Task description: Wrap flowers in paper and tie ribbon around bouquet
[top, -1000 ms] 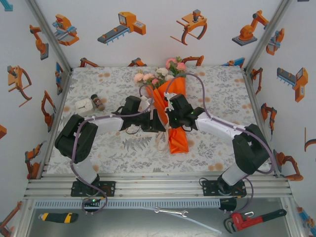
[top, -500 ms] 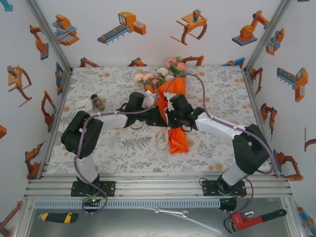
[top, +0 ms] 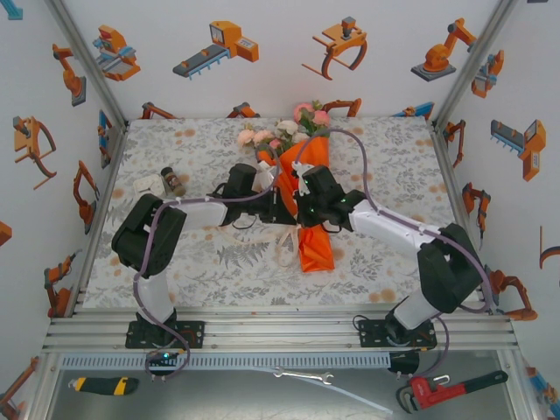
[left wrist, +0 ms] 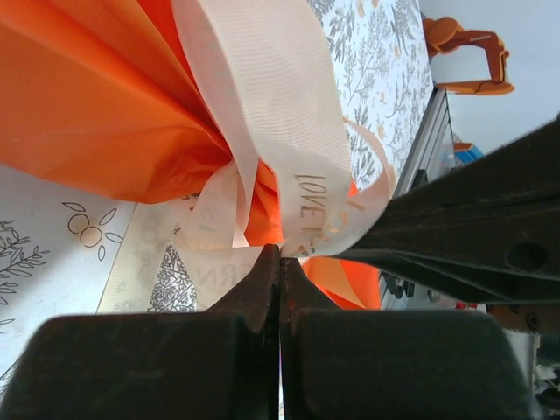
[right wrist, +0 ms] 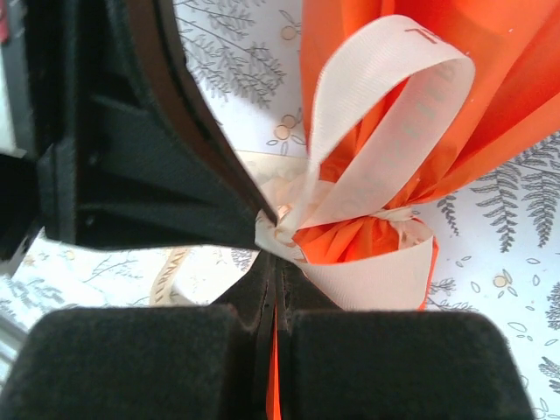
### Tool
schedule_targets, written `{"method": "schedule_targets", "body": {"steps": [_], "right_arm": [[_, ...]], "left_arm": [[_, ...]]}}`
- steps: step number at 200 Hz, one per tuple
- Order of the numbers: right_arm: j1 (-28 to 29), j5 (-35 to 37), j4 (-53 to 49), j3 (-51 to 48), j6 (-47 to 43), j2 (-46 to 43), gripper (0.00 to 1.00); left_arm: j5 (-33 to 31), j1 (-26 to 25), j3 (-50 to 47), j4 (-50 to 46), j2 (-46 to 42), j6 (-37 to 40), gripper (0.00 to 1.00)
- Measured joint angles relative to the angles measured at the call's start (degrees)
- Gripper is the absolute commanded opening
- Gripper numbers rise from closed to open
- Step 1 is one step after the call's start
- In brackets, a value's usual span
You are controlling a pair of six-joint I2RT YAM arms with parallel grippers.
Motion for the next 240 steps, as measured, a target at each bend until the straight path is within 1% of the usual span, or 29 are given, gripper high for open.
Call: {"method": "schedule_targets", "body": {"steps": [26,53,77,105,123,156,186,209,240], "right_arm": [[0.24,-3.13,0.11,-3.67,3.54,-4.92,0.00],[2.49,-5.60,0.15,-8.17,7.69,-9.55,0.00],[4.70,-6.86,0.04,-11.30,9.60,-10.54,0.00],[5.01,-7.19,-0.85,-13.20,10.80,-10.47,0.00],[5.01,-6.12,-1.05,-13.31,10.82,-10.49,0.00],[5.01,-1.33,-0.96,-13.07,10.80,-10.56,0.00],[4.46,1.64,-0.94,-10.75,10.80,-10.51,0.00],[3.69,2.56,-0.61,-9.18,10.82,-10.19,0.00],[3.50,2.71,-0.55,-8.87,10.84,-8.55,0.00]], "left_arm": [[-1.51,1.31,0.96,0.35,-0.26,-0.68,0.00],[-2.49,2.12,2.78,0.44,-0.26,-1.11,0.00],[-2.73,2.01,3.13,0.76,-0.26,-1.51,0.00],[-2.97,1.97,3.13,0.76,-0.26,-1.53,0.00],[-2.95,1.88,2.95,1.09,-0.26,-1.51,0.00],[-1.88,1.29,1.88,1.88,-0.31,-1.29,0.05],[-1.66,0.50,1.55,-0.90,-2.95,1.07,0.06],[-1.44,0.13,1.09,-1.92,-5.84,2.73,0.09],[-2.27,-0.48,1.20,-5.73,-7.15,5.99,0.10]]}}
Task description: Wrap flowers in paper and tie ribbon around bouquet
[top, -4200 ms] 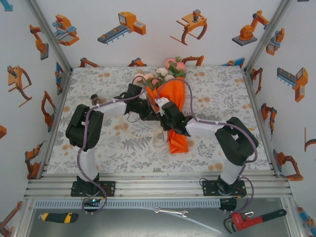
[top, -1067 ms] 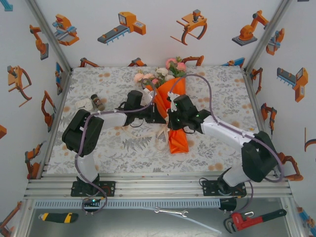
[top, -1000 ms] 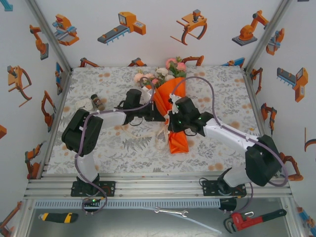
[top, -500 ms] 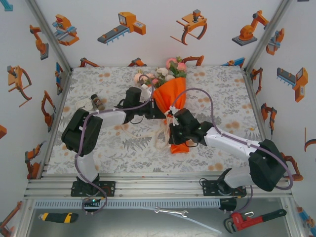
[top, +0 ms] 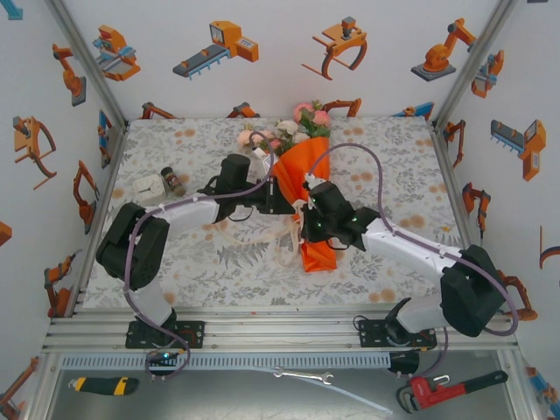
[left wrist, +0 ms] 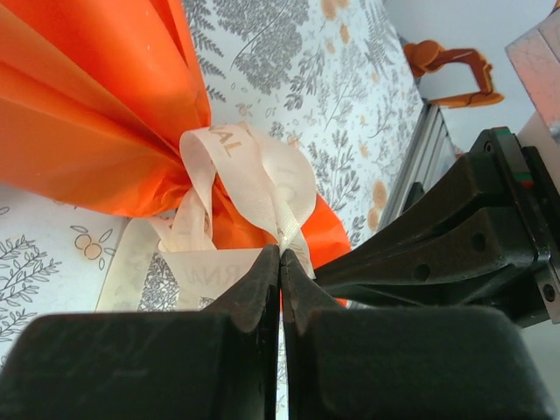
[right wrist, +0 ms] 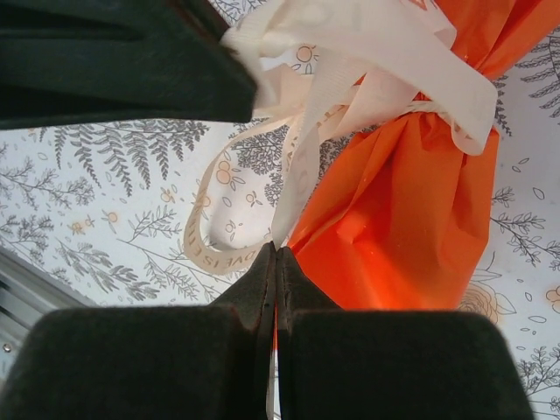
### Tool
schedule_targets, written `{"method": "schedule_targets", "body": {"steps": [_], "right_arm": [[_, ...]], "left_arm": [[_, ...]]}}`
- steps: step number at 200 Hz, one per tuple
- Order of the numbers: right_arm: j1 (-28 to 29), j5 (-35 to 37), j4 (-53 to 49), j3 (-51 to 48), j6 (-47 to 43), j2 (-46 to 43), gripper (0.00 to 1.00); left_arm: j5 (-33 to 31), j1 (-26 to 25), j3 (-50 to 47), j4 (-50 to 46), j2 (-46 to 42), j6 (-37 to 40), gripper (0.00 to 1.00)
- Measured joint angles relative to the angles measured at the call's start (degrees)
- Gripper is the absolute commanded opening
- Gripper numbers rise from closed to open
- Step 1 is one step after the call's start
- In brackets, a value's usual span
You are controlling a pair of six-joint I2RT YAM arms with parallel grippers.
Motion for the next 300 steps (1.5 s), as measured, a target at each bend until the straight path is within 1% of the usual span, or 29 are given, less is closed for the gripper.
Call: {"method": "schedule_targets", "body": {"steps": [41,69,77,93,103,113,134,164,207,239,253,272,300], "right_arm": [[0.00,0.74,-0.28,-0.02,0.35,0.09,0.00],[-0.07,0.85,-0.57,-0.04,0.37,0.07,0.00],[-0.07,0.85,-0.66,-0.04,0.37,0.07,0.00],[-0.11,0.81,-1.20,-0.11,0.35,-0.15,0.07],[-0.11,0.66,-1.53,-0.37,0.31,-0.63,0.09],[-0.11,0.63,-2.14,-0.85,0.13,-1.46,0.09],[-0.11,0.70,-3.61,-2.03,0.15,-3.61,0.16],[-0.22,0.87,-5.09,-3.69,0.15,-6.75,0.21],[-0.61,0.94,-5.97,-3.69,0.39,-9.09,0.26],[-2.54,2.03,-6.67,-3.48,0.13,-12.20,0.27],[-4.39,3.04,-7.08,-2.23,-1.36,-12.44,0.28],[-6.99,4.09,-7.02,0.76,-6.25,-10.71,0.32],[-9.11,1.68,-8.09,9.62,-16.35,-1.86,0.35]], "left_arm": [[-2.64,-3.48,1.88,-9.07,1.70,7.06,0.11],[-4.04,-5.35,2.10,-12.37,2.21,9.60,0.13],[-4.44,-5.42,2.12,-12.50,2.21,9.90,0.13],[-5.64,-5.38,2.47,-13.18,2.21,10.27,0.13],[-6.38,-5.33,2.93,-13.55,2.23,10.40,0.13],[-7.08,-5.33,3.37,-13.60,2.27,10.54,0.13],[-8.24,-5.33,3.98,-13.57,2.47,10.56,0.13],[-8.70,-5.33,4.09,-13.14,3.65,10.51,0.12],[-8.61,-5.33,4.13,-11.82,8.50,9.84,0.12],[-8.44,-5.33,4.13,-10.60,8.98,9.01,0.12],[-8.41,-5.33,4.13,-10.27,8.98,9.01,0.12],[-8.44,-5.33,4.13,-10.14,8.98,9.01,0.12],[-8.46,-5.33,4.13,-10.16,8.98,9.01,0.12]]}}
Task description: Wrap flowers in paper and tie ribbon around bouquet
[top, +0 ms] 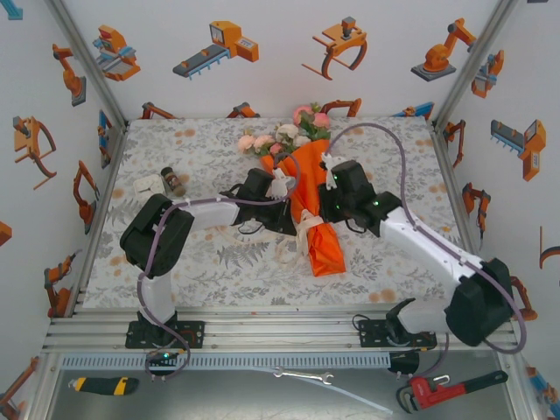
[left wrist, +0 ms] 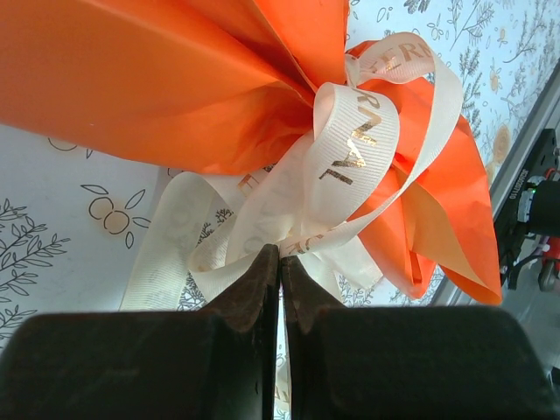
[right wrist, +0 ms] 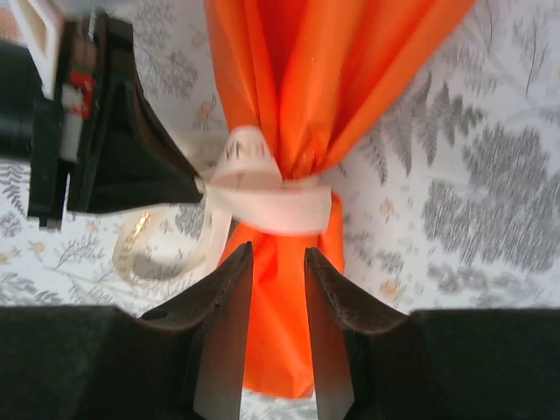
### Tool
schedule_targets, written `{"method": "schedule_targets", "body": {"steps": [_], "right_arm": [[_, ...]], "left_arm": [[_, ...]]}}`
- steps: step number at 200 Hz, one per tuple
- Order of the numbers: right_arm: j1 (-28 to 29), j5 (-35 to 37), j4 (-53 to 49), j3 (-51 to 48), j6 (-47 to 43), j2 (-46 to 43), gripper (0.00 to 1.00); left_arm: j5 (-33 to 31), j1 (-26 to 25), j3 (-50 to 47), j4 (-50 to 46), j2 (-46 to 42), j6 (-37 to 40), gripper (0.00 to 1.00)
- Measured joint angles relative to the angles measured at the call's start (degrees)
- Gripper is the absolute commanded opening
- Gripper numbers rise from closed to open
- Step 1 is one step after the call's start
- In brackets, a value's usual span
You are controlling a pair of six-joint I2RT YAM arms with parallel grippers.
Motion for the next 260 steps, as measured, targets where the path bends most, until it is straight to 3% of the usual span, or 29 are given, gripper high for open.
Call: {"method": "schedule_targets", "body": {"steps": [37,71,192,205,231,260], "right_arm": [[-0.74,-5.81,-3.06,9.25,-11.08,12.46,0.35],[-2.23,-10.21,-6.05,9.86,-16.92,15.54,0.36],[-2.54,-12.35,-0.90,8.22,-19.56,20.76,0.39],[-2.54,-12.50,-0.11,7.93,-19.56,20.85,0.35],[-2.54,-12.50,1.14,7.80,-19.80,20.90,0.07],[-2.54,-12.41,1.36,7.72,-19.56,20.87,0.01]], "left_arm": [[0.00,0.00,0.00,-0.04,-0.02,-0.42,0.12],[-0.24,0.42,-0.11,-0.44,-0.02,-1.05,0.12],[-0.24,0.37,-0.11,-0.42,-0.02,-1.05,0.12],[-0.24,0.37,-0.11,-0.44,-0.02,-1.03,0.12],[-0.59,0.37,-0.11,-0.44,-0.02,-1.03,0.19],[-1.49,0.37,-0.11,-0.44,-0.11,-1.03,0.22]]}}
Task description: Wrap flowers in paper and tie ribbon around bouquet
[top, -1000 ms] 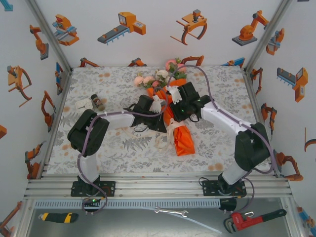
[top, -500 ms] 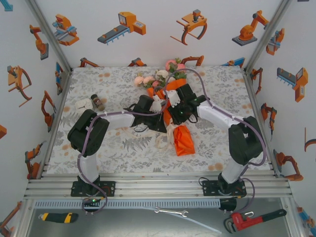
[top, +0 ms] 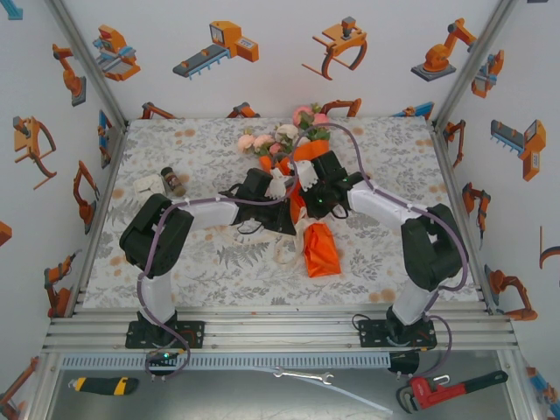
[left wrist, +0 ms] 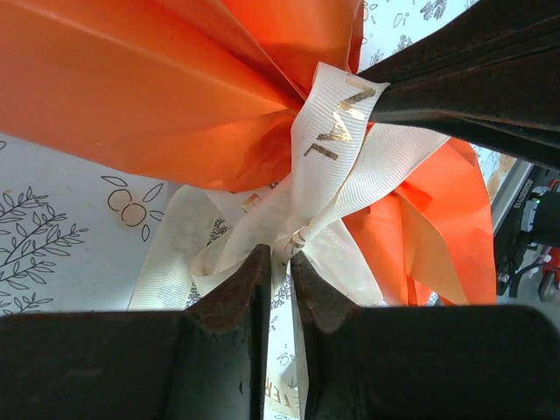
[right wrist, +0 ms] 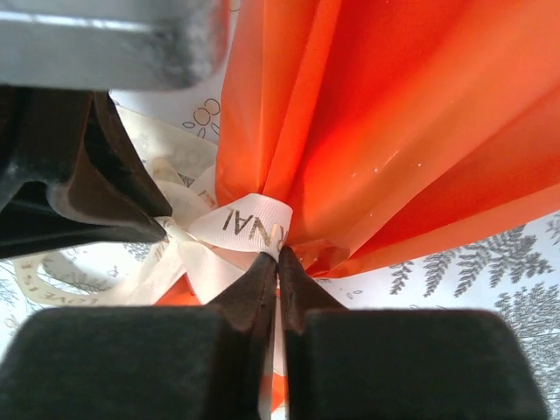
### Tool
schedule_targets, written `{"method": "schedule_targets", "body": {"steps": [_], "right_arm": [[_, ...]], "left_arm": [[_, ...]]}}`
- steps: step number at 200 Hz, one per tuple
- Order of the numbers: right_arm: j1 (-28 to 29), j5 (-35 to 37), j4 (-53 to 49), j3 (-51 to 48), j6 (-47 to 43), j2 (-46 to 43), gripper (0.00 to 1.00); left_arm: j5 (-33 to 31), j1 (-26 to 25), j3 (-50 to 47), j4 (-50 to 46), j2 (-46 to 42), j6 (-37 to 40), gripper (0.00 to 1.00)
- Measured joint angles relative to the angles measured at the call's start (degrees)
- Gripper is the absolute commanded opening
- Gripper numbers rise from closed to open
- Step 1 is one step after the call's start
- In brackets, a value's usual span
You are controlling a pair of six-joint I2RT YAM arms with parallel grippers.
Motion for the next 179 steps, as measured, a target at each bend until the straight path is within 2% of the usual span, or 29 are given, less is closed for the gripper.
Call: {"method": "schedule_targets", "body": {"steps": [66,129,158,179], "right_arm": [[0.02,5.53,-1.73,0.00,-1.81,-4.31,0.00],[0.00,14.58,-4.90,0.15,-7.63,-4.46,0.00],[0.00,15.91,-6.86,1.75,-9.79,-4.15,0.00],[0.02,16.44,-7.34,2.89,-10.54,-3.63,0.00]], "left_arm": [[-1.53,0.00,0.00,-0.07,-1.14,0.00,0.24],[-2.60,0.00,-0.20,-0.17,-1.88,-0.04,0.39],[-3.06,0.24,-0.90,-0.11,-4.66,-0.31,0.47],[-3.45,0.50,-2.05,0.42,-7.13,-0.85,0.49]]}}
